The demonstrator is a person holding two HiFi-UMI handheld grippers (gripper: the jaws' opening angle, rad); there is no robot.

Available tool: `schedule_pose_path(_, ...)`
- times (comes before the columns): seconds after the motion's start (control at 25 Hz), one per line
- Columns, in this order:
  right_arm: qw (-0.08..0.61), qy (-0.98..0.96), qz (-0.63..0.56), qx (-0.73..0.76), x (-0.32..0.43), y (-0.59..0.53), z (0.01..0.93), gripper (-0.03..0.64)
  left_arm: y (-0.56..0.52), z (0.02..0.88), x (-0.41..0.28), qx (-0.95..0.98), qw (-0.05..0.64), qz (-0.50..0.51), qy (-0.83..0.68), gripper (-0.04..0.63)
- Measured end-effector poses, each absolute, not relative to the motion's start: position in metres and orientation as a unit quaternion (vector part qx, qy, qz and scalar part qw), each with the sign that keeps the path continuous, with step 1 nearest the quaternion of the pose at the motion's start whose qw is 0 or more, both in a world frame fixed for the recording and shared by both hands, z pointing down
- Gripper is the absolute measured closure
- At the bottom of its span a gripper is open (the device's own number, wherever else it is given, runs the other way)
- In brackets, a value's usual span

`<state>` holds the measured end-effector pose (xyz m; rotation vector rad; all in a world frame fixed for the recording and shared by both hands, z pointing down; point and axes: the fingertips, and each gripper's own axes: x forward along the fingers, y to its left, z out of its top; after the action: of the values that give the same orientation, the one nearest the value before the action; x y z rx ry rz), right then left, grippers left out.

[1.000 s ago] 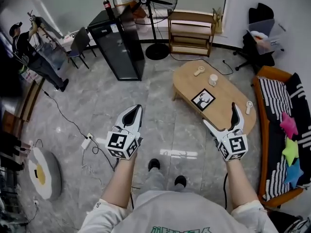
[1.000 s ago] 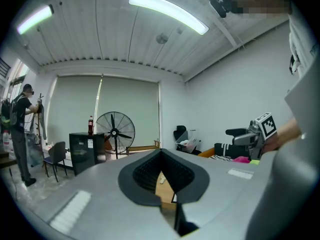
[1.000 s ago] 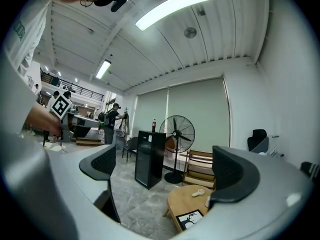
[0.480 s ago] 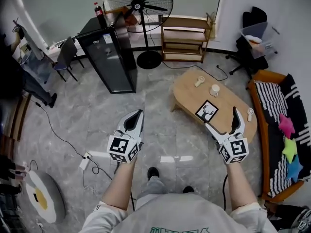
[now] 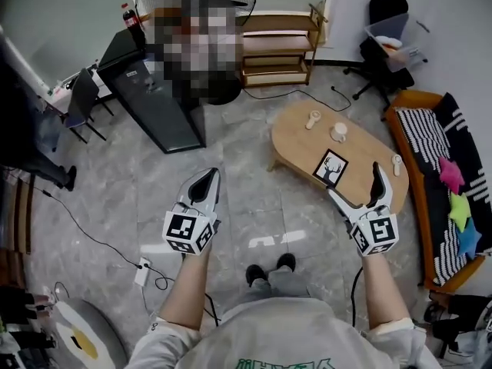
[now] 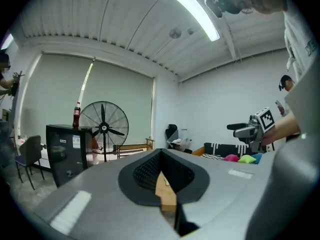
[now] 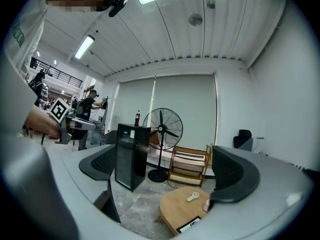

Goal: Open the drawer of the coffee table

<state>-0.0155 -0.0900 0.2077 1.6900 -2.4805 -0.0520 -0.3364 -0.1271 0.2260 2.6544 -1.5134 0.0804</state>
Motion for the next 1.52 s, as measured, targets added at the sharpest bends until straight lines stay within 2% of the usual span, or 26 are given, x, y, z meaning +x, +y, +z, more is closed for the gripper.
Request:
schedule_pose_path(0.36, 0.047, -0.811, -0.007, 0.584, 0.021, -0.128, 0.215, 0.028, -0.189, 0.214, -0.299, 0.879, 0.023, 0.041, -0.474, 0.596)
schedule_pose_path(0.6, 0.031, -0.804, 0.015, 0.594, 0.062, -0.156, 0.232, 0.028, -0.243, 0.203, -0.246, 0.887, 0.008, 0.046, -0.460, 0.597)
schedule_pose_path(1.2, 0.038, -0.762, 0.056, 0.644, 0.108, -0.168, 0.277, 0.028, -0.336, 0.222, -0.122, 0.936, 0.001, 0.067, -0.346, 0.597)
schedule_pose_path(1.52, 0.043, -0.713, 0.080, 0.695, 0.116, -0.168, 0.293, 0.028, -0.362, 0.245, -0.091, 0.957, 0.016, 0.070, -0.281, 0.597)
